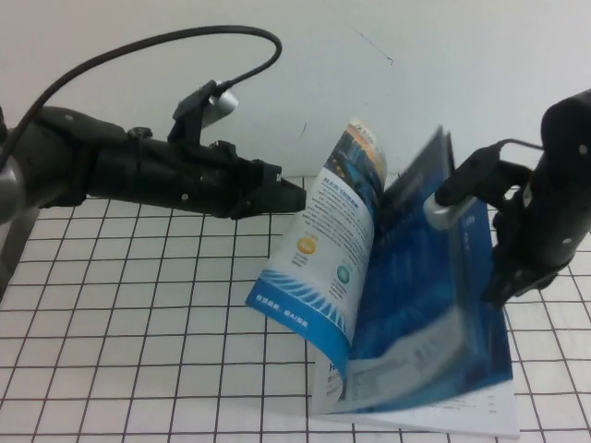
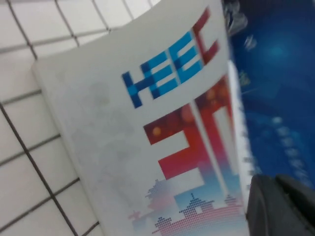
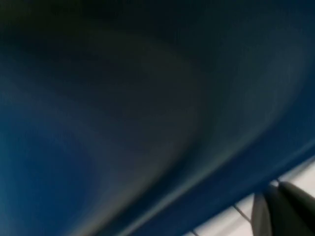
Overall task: Close book
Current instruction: 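Close the open booklet and leave it lying on the table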
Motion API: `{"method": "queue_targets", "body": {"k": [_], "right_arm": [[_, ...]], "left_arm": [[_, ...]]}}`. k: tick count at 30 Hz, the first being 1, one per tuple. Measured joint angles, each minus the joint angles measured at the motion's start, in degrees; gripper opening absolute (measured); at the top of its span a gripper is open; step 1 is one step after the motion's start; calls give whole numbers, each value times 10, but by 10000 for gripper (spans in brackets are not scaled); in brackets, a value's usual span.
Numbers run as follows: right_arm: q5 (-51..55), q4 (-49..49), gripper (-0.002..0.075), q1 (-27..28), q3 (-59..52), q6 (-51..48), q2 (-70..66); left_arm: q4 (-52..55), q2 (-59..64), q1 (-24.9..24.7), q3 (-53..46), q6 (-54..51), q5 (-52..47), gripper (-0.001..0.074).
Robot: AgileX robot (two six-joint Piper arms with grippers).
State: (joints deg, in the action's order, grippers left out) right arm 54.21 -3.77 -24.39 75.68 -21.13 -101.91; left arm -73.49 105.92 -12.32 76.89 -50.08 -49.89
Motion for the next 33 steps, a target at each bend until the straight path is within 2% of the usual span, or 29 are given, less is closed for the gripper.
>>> {"method": "queue_targets", "body": {"k": [4, 8, 12, 16, 20, 26, 33], "right_arm": [[77, -90, -3, 0, 8, 46, 55], [113, -133, -3, 0, 8, 84, 114], [116, -139, -3, 0, 2, 116, 188], [78, -140, -3, 0, -51, 154, 292], [17, -145, -3, 0, -145, 183, 404], [-75, -150, -3, 0, -297, 233, 567], [-141, -127, -3, 0, -462, 258, 714]], "left_arm": [[89, -64, 0, 1, 20, 31, -4], [233, -134, 0, 1, 101, 52, -4], [390, -219, 0, 1, 184, 53, -4], [487, -311, 0, -18, 228, 64, -4], [518, -410, 0, -83, 235, 93, -4], [506, -560, 0, -255, 233, 182, -4], [427, -708, 0, -458, 132, 306, -4]]}}
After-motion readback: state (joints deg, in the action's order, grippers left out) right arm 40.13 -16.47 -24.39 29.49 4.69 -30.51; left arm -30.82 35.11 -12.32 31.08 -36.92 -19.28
